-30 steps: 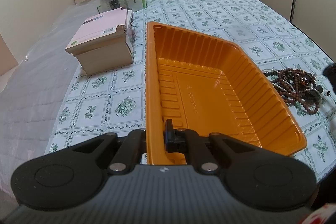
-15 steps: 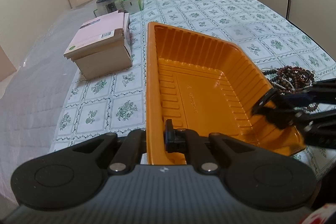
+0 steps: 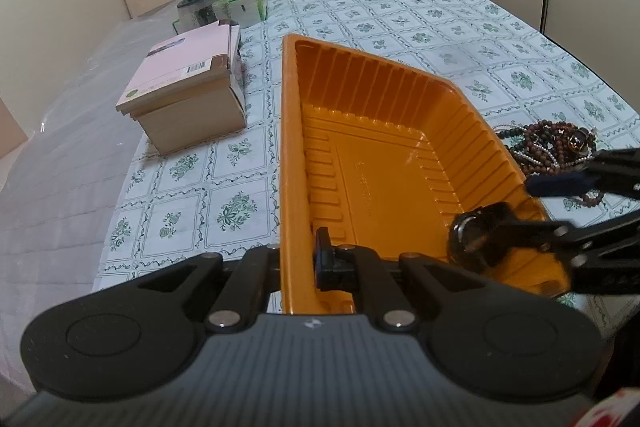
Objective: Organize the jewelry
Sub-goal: 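Lower the black watch into the orange tray and open the right gripper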
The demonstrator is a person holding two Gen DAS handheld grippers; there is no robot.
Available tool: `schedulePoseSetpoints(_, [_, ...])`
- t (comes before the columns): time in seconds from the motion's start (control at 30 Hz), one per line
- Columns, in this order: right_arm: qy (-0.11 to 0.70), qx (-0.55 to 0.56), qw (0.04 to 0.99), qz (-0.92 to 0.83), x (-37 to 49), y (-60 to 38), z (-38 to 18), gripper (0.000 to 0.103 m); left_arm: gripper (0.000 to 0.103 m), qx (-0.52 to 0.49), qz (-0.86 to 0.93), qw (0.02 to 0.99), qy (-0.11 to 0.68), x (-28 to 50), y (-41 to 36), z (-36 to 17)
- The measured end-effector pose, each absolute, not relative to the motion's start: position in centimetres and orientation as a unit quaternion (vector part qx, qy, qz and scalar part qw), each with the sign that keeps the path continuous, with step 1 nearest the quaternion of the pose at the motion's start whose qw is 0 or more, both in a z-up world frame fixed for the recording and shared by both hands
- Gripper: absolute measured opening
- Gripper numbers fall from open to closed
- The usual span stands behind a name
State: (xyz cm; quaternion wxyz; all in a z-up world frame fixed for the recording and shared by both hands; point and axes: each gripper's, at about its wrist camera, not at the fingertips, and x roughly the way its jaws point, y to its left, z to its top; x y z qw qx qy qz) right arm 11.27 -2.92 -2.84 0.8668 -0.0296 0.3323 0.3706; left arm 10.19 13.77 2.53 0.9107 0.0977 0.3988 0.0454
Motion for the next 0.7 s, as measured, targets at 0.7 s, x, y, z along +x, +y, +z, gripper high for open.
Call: schedulePoseSetpoints(0.7, [0.369,0.024,0.922,0.116,11.2,-19.9,-3.7,0.058,0.004,0.110,0.040,0.909,0.401,10.0,13.5,2.4])
